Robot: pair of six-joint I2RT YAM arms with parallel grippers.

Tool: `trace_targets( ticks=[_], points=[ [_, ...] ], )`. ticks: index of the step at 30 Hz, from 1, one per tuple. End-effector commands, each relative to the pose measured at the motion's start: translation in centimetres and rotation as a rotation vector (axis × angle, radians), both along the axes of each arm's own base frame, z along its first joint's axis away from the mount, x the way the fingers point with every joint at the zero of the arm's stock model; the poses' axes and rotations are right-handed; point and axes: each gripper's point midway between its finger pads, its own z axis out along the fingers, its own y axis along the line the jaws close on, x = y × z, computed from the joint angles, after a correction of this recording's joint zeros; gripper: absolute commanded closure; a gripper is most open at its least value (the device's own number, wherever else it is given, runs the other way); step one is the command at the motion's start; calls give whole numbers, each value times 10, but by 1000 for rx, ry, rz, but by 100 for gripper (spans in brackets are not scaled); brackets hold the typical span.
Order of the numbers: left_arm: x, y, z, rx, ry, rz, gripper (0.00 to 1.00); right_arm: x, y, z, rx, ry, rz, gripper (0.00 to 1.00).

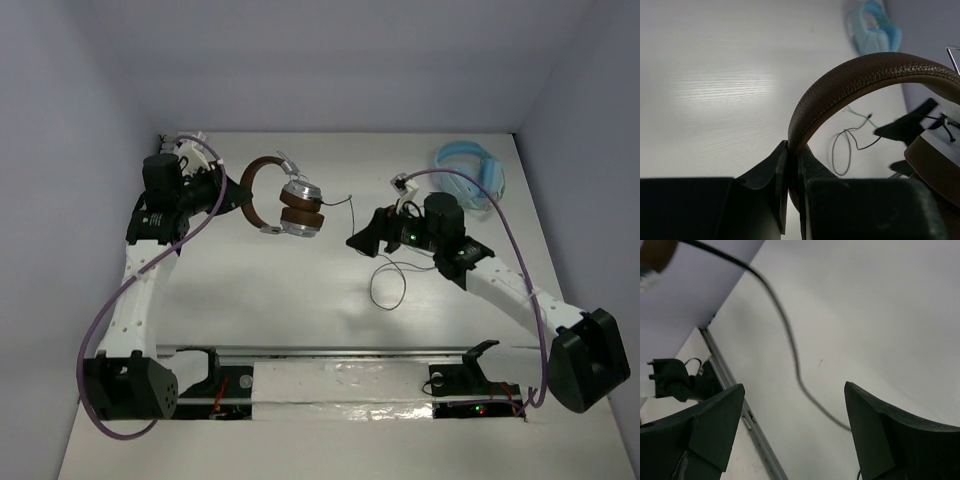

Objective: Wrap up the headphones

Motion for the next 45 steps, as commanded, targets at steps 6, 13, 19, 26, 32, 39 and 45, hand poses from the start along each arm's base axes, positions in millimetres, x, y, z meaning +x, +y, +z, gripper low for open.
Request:
trace_targets(
  ticks=[6,13,19,26,32,39,45],
  points=[
    [-26,-31,110,-204,-236,-146,100,32,4,5,-65,-180,-75,16],
    [-30,-40,139,-315,-282,-179,100,35,10,-15,-25,-186,-67,26],
    [-22,-42,169,-383,-342,-188,100,29,7,-12,4,-206,-71,34],
    [-11,-40,206,-446,-394,-175,100,24,-2,-13,24,-201,-115,62],
    [21,-18,171,-398,-355,-16,100,6,-15,18,77,-148,-179,100],
    [2,-11,81,-294,-226,35,100,31,-64,81,-53,-187,-465,100],
    [-15,2,115,-236,-315,105,100,45,-36,59,-72,-141,-368,100]
  ],
)
